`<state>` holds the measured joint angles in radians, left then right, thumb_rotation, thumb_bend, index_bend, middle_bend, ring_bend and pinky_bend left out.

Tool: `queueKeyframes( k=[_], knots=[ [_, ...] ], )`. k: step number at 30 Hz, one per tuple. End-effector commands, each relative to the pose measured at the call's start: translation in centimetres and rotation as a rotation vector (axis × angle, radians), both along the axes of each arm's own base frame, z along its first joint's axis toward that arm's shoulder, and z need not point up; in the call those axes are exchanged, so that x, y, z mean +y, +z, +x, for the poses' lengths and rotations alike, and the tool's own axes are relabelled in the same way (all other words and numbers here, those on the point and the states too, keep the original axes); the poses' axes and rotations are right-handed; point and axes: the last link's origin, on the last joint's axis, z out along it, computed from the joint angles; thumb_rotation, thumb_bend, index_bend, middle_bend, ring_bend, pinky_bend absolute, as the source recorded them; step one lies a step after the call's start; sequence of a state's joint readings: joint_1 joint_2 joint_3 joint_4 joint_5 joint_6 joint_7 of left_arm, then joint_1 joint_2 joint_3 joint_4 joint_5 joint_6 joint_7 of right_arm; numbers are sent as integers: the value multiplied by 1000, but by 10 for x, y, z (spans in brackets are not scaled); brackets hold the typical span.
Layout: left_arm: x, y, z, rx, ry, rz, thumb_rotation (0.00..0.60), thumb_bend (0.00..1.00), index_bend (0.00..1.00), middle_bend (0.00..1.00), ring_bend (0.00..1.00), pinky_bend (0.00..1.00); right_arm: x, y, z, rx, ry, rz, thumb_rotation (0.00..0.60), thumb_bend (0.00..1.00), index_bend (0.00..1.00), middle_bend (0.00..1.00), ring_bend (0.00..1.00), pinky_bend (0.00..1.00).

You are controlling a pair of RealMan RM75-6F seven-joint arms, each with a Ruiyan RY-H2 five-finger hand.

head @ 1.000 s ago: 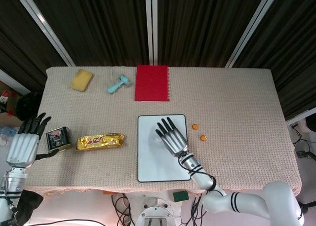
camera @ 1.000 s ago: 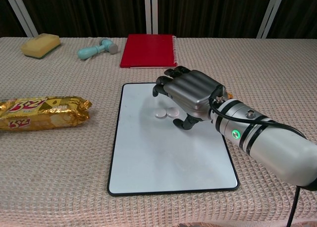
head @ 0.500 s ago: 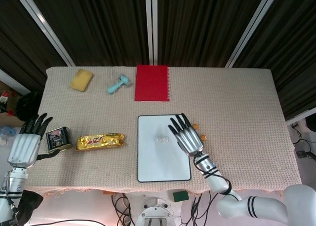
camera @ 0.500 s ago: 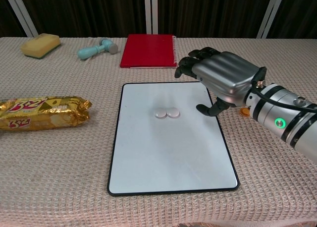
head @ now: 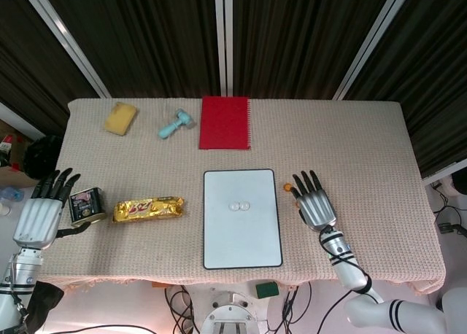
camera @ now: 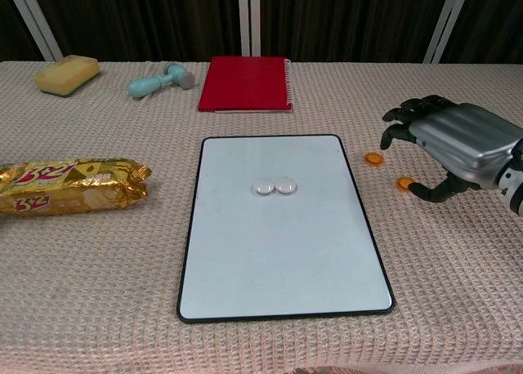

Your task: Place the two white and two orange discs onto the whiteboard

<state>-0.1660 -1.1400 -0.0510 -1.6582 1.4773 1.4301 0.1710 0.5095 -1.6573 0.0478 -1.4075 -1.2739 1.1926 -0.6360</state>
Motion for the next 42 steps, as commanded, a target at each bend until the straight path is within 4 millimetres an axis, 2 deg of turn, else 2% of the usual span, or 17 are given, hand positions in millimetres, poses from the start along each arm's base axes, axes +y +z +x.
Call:
queueKeyframes(
  k=[1,11,23,33,37,42],
  knots=[
    [0,0,0,0,0,0,485,0,109,35,9,115,0,-5,-4,4,-11,4,600,320,363,51,0,0],
    [1,0,-2,-2,3,-4,490,0,109,35,8,115,-2,-8,-15,47,-49,-11,600,322,404,52,0,0],
    [2,-1,-2,0,7,-5,485,0,109,35,9,115,-6,-13,-12,37,-50,7,600,327,420,52,0,0],
    [2,-1,-2,0,7,-5,486,0,109,35,9,115,-6,-11,-8,23,-29,-7,600,357,535,55,0,0],
    [2,0,-2,-1,8,-4,487,0,109,35,9,115,-4,-4,5,-25,8,-21,600,357,546,55,0,0],
    [2,-1,-2,0,7,-5,485,0,109,35,9,115,6,1,43,-101,131,25,600,362,560,62,0,0]
  ],
)
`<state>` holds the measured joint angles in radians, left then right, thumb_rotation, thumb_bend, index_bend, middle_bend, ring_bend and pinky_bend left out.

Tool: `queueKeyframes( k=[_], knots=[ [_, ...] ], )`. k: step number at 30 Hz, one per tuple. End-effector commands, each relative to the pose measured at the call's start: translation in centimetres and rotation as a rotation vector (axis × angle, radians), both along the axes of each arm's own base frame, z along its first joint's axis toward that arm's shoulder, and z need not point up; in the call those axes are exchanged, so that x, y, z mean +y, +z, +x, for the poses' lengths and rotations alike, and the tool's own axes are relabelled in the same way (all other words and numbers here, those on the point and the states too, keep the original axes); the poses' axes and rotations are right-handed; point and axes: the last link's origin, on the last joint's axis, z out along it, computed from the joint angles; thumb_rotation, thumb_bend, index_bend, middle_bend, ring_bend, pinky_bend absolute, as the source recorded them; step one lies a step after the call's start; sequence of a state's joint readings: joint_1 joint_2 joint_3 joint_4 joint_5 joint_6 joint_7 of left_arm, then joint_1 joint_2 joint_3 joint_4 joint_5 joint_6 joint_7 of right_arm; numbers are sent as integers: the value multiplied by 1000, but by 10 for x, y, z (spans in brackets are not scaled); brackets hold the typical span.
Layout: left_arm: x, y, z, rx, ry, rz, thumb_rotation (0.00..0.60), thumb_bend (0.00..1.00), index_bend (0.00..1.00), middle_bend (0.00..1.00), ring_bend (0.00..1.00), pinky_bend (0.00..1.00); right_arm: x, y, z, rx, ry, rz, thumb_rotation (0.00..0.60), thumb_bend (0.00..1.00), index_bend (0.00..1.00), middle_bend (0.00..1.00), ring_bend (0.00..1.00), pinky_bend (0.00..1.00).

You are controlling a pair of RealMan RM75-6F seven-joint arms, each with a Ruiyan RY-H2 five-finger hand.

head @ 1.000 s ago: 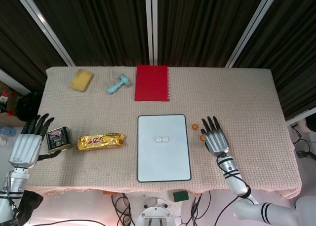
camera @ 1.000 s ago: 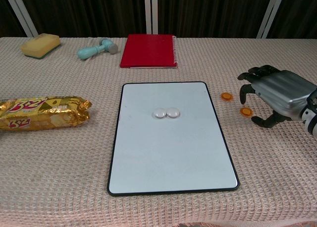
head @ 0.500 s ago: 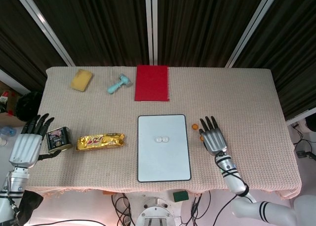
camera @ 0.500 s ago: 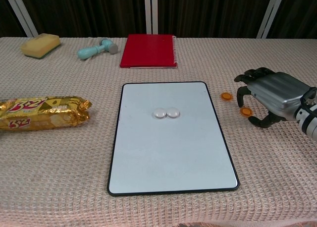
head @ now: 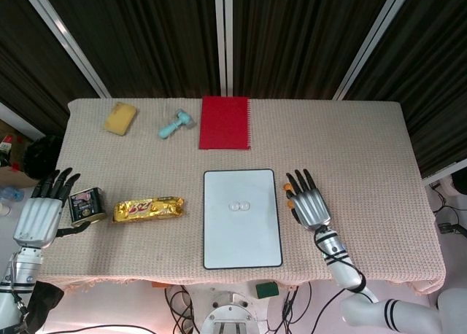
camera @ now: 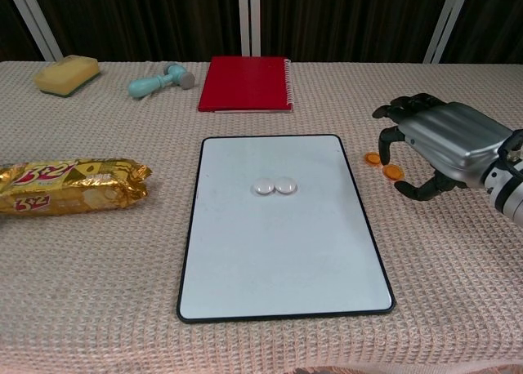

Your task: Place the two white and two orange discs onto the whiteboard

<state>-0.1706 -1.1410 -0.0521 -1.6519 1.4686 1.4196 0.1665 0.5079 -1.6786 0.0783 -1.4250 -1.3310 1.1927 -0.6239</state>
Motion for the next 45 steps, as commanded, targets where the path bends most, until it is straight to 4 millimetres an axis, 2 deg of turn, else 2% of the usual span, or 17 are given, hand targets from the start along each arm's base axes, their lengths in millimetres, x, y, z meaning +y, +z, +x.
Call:
queueKeyframes(
  k=[1,6,9,16,29,38,42,45],
  knots=[
    [0,0,0,0,0,0,485,0,109,34,9,115,9,3,32,-50,113,47,600,363,563,62,0,0],
    [0,1,0,1,0,3,485,0,109,35,9,115,18,-12,62,-30,215,109,600,363,566,63,0,0],
    [-1,1,-1,0,1,5,487,0,109,35,8,115,18,-26,72,-7,237,135,600,363,566,63,0,0],
    [0,4,-3,-4,6,10,488,0,109,35,8,115,18,-56,84,52,266,177,600,363,568,60,0,0],
    [0,5,-3,-8,5,14,485,0,109,35,8,115,22,-78,97,70,305,198,600,362,550,43,0,0],
    [1,4,-4,-6,6,10,487,0,109,35,8,115,23,-75,98,51,300,201,600,360,331,35,0,0],
    [0,4,-3,-7,5,11,485,0,109,35,9,116,23,-60,95,28,292,181,600,359,301,34,0,0],
    [0,5,-3,-9,5,14,485,0,109,35,9,115,16,-37,90,-8,278,108,600,358,298,36,0,0]
  ],
)
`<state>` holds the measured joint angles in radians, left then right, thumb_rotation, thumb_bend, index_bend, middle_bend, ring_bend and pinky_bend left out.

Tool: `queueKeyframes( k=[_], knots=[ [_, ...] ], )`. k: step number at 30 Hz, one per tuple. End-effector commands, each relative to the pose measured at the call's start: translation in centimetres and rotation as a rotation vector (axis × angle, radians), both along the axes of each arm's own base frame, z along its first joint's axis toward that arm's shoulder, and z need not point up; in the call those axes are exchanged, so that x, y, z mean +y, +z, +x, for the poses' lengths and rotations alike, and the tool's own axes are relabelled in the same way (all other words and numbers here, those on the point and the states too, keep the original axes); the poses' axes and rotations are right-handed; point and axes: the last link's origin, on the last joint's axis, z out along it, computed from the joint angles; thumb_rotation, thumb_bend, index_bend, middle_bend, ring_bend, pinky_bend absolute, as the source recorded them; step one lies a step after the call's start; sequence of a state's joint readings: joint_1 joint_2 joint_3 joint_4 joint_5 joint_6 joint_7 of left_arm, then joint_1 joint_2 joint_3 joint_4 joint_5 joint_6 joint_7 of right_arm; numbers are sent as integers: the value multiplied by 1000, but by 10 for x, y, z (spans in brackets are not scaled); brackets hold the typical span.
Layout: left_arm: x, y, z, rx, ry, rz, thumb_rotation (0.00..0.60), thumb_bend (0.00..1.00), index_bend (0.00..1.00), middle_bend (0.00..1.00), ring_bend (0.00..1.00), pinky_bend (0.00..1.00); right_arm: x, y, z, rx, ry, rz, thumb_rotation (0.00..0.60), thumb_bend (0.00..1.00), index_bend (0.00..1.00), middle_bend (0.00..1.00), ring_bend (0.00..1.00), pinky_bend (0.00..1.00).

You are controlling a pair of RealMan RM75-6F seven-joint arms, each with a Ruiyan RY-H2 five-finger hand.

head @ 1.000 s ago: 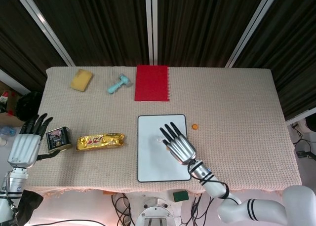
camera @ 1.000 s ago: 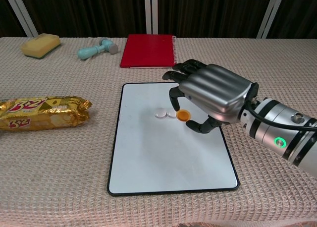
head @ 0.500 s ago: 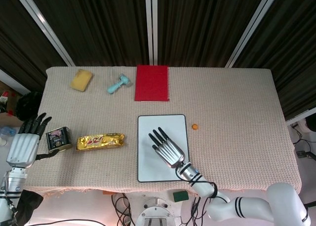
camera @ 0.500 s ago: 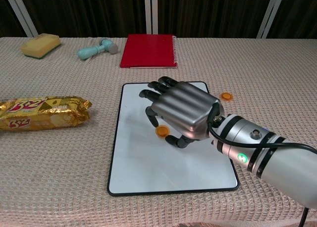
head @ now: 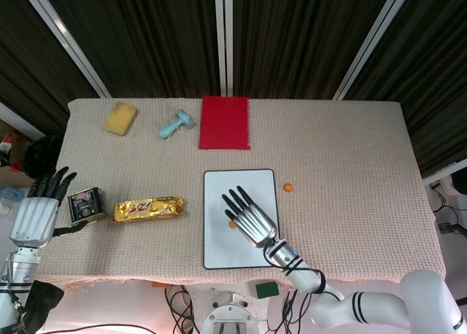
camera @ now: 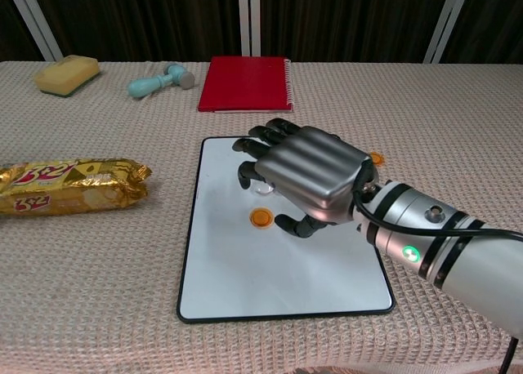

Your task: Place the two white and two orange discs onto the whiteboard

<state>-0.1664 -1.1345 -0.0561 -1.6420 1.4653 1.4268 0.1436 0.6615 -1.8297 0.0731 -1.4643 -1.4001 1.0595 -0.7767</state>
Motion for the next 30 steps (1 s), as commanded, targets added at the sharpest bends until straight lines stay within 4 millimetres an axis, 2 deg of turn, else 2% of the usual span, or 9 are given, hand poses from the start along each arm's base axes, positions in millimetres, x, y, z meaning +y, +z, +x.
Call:
queueKeyframes(
  k=[1,5,8,11,14,19,30],
  knots=[
    [0,0,0,-1,0,0,483,0,109,35,9,115,-10,28,-8,-49,-26,-84,600,357,298,37,0,0],
    [0,-1,1,-1,-5,-5,488,0,108,35,9,115,-36,58,-35,-43,-134,-195,600,355,297,39,0,0],
    [0,-2,2,-2,-6,-6,485,0,109,35,9,115,-50,71,-57,-26,-218,-244,600,348,294,37,0,0],
    [0,-3,2,1,-4,-14,488,0,108,35,9,115,-59,74,-77,12,-275,-274,600,345,292,37,0,0],
    [0,-5,3,6,-5,-17,489,0,109,35,9,115,-61,70,-89,45,-306,-274,600,344,289,32,0,0],
    [0,-6,3,9,-2,-22,488,0,109,35,9,115,-64,62,-95,73,-338,-260,600,343,289,19,0,0],
    [0,-6,3,13,-1,-23,486,0,109,35,8,115,-69,42,-90,102,-367,-217,600,343,294,12,0,0]
  ],
)
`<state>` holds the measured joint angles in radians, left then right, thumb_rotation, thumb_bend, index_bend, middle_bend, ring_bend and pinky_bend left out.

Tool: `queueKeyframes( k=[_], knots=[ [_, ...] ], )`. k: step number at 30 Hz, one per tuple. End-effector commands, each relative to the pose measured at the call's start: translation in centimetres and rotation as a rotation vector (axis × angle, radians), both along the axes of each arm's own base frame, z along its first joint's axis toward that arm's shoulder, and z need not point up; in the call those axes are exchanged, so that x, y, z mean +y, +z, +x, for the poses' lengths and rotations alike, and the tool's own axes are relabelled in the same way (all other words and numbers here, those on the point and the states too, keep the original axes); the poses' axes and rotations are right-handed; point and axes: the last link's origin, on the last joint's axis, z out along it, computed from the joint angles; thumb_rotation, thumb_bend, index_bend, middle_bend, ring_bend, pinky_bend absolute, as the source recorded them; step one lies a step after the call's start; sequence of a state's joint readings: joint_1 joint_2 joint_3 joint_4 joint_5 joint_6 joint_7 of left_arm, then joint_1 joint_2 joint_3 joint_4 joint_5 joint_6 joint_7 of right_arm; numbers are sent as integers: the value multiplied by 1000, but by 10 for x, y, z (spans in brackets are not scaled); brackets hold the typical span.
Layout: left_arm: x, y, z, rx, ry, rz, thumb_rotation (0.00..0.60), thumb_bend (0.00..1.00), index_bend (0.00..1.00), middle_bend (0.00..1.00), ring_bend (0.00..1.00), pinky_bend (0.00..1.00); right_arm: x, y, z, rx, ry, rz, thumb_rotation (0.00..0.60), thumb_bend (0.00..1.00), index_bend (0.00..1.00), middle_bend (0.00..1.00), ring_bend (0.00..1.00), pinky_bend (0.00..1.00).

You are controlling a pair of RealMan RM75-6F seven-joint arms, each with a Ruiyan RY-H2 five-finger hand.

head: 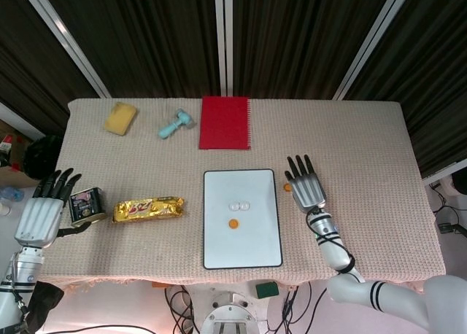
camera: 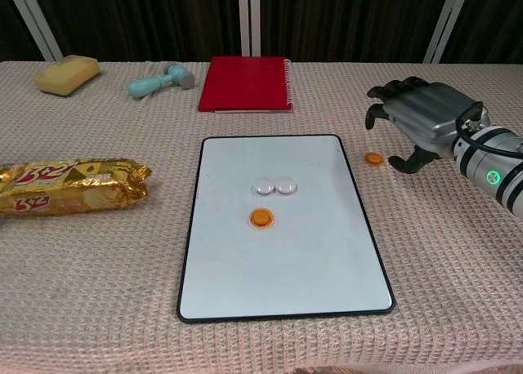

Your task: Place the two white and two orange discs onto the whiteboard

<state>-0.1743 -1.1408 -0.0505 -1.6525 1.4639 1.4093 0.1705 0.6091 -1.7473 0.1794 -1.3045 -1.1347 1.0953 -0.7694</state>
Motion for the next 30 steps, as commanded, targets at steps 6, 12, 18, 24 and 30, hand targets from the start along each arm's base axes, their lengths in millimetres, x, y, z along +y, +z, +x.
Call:
queueKeyframes(
  k=[6,12,18,24,30],
  knots=[
    [0,1,0,-1,1,3,485,0,109,35,8,115,-4,-13,0,13,-24,26,600,343,309,8,0,0],
    [0,1,0,-3,2,1,486,0,109,35,9,115,-5,-18,0,13,-27,26,600,343,357,8,0,0],
    [0,1,-1,-4,5,3,488,0,109,35,9,115,-7,-20,-1,10,-34,21,600,344,404,10,0,0],
    [0,1,-1,-2,5,1,485,0,109,35,9,115,-8,-21,-1,6,-31,19,600,344,424,15,0,0],
    [0,0,0,-1,6,-3,488,0,109,35,9,115,-9,-19,-1,-4,-26,9,600,354,461,21,0,0]
  ],
)
